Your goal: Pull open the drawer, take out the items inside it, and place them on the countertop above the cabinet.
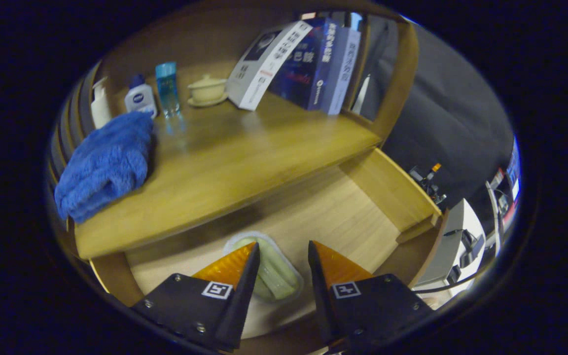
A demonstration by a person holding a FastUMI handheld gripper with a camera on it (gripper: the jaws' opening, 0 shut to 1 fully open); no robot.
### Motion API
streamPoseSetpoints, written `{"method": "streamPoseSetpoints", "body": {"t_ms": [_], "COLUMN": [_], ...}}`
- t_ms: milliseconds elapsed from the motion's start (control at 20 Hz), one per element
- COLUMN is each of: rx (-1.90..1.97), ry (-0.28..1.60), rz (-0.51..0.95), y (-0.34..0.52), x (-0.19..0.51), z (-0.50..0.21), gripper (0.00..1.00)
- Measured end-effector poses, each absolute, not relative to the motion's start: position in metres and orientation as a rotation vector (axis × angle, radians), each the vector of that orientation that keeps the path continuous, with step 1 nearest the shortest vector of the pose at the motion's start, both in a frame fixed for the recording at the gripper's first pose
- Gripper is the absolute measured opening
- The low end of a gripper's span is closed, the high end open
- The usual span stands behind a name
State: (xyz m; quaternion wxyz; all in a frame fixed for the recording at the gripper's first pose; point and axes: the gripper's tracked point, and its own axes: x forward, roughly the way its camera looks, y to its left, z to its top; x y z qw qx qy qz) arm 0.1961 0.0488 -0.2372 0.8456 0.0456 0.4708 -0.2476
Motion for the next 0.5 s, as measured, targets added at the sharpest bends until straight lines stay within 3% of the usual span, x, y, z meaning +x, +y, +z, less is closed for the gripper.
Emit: {"method": "streamPoseSetpoints", "body": {"t_ms": [500], "rx": [0.258], "ry": [1.169], "rz": [-0.412], "y": [0.06], "x": [0.195], "z": [-0.273], "gripper": [0.59]}}
